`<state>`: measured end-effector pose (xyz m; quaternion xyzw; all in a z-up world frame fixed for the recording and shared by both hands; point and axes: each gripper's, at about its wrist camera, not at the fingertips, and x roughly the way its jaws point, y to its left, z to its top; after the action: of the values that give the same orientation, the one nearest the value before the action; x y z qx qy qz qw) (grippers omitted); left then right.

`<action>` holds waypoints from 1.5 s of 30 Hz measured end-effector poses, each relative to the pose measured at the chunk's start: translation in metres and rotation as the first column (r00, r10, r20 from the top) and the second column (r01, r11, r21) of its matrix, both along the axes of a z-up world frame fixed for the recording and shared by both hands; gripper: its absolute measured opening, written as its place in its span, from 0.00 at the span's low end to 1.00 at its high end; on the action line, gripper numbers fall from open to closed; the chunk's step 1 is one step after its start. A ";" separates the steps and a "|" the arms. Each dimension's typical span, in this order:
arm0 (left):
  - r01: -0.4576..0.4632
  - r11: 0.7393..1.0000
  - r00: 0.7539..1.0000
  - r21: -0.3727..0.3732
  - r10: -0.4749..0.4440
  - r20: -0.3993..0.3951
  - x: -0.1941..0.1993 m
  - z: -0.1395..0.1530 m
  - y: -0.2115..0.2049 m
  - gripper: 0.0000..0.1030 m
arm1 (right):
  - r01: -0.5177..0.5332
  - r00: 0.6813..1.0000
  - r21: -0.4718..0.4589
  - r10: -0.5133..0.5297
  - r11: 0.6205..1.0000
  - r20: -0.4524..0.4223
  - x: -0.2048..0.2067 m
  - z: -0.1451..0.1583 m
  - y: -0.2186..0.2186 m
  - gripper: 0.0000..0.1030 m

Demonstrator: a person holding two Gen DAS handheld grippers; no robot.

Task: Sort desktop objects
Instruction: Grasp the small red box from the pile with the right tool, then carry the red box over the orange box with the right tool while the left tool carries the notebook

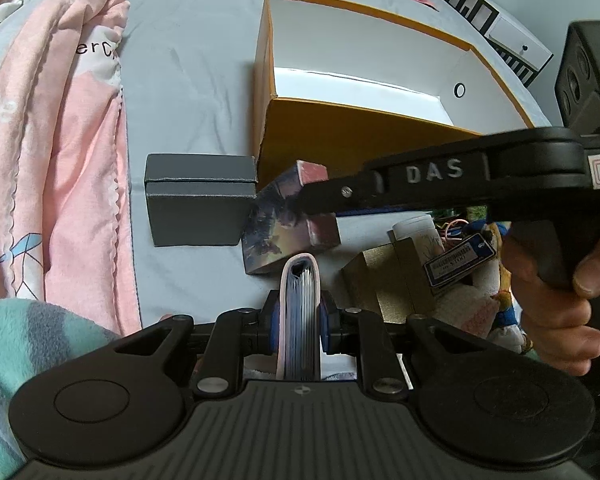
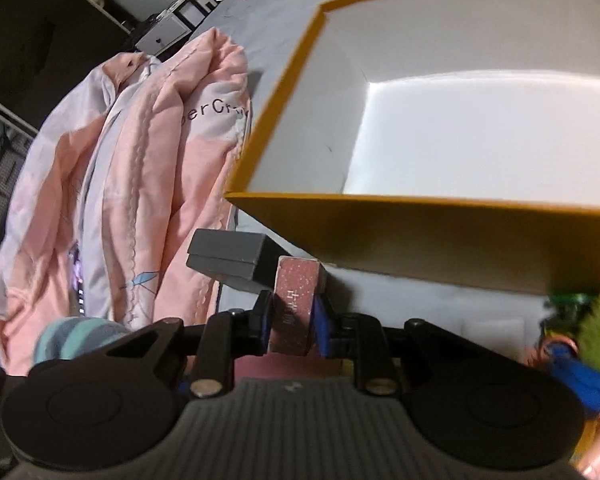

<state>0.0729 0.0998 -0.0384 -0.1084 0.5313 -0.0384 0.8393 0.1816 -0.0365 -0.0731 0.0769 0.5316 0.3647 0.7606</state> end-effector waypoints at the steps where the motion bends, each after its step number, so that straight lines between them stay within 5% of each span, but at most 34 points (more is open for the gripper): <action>1: 0.000 1.000 1.000 0.000 0.000 0.000 0.000 0.000 0.001 0.20 | -0.001 1.000 -0.007 0.001 1.000 0.014 -0.002 0.002 -0.001 0.23; 4: 0.004 1.000 1.000 0.012 -0.004 0.002 -0.002 0.001 0.000 0.20 | 0.004 0.998 -0.049 -0.001 0.999 0.062 -0.010 0.007 -0.005 0.30; 8: 0.006 1.000 1.000 0.030 -0.006 0.007 -0.005 0.002 -0.003 0.20 | 0.011 0.993 -0.080 -0.002 0.997 0.116 -0.013 0.010 -0.001 0.24; 16: 0.005 0.999 1.000 0.054 -0.006 0.026 -0.010 0.004 -0.006 0.21 | 0.014 0.996 -0.068 -0.008 0.998 0.094 -0.025 0.010 0.005 0.34; 30: -0.012 0.998 0.998 0.054 0.009 0.056 -0.014 0.005 -0.005 0.19 | 0.079 0.990 -0.124 -0.064 0.989 0.123 -0.023 0.000 0.006 0.27; 38: -0.053 0.998 0.992 0.017 0.051 0.119 -0.030 0.038 0.002 0.18 | 0.100 0.961 -0.091 -0.072 0.991 0.267 -0.047 0.049 -0.022 0.23; 45: -0.058 0.998 0.956 0.000 0.056 0.289 -0.030 0.102 0.010 0.18 | 0.135 0.925 0.024 -0.134 0.991 0.356 -0.054 0.105 -0.053 0.23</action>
<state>0.0431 0.1095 0.0641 -0.1133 0.3999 -0.0275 0.9091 0.1281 -0.0895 0.0319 0.0456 0.3783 0.3195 0.8676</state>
